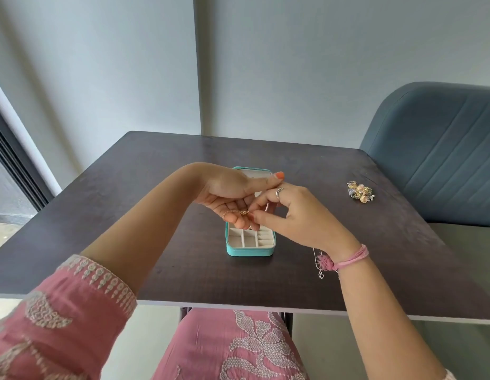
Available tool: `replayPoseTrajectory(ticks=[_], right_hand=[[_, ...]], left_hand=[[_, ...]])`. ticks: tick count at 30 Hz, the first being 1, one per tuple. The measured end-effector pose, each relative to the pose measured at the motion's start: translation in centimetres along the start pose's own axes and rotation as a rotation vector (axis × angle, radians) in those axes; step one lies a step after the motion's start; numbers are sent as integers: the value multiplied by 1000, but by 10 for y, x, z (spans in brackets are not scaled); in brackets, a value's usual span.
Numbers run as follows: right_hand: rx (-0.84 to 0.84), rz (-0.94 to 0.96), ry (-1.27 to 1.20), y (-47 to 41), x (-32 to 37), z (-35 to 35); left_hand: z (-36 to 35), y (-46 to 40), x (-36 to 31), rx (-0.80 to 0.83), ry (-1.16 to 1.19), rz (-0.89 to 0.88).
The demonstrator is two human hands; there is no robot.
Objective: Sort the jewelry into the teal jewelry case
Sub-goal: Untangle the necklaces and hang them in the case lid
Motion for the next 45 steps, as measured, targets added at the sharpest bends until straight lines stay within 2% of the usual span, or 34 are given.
replayPoseTrajectory(ticks=[3, 6, 10, 13, 16, 23, 31, 37, 40, 45], right_hand=[[1, -39, -237, 3, -6, -3], [-20, -71, -409, 4, -15, -6], [-77, -71, -643, 6, -21, -6], [-123, -93, -699, 8, -25, -6], [-168, -115, -722, 7, -29, -9], [-223, -163, -779, 3, -35, -18], [-280, -193, -736, -5, -43, -18], [-216, -205, -519, -11, -48, -1], [-241, -187, -415, -17, -48, 17], [-235, -84, -324, -31, -32, 36]], left_hand=[[7, -5, 7, -28, 59, -86], [10, -8, 18, 11, 200, -197], [11, -7, 27, 75, 386, -436], [15, -4, 32, 65, 529, -555], [20, 1, 34, 26, 563, -634], [30, 14, 27, -212, 432, -666], [40, 29, 3, -503, -41, -525], [44, 32, -9, -577, -221, -474], [46, 30, -10, -584, -285, -444], [51, 26, -6, -579, -261, -445]])
Point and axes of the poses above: each hand's wrist, its own y-axis away from the middle knuckle, its own z-axis out of the back of the hand, x = y × z, the point moved 5 cm from there along -y, towards the middle knuckle, and after that the axes turned 11 degrees about x, right-handed, at the moved point
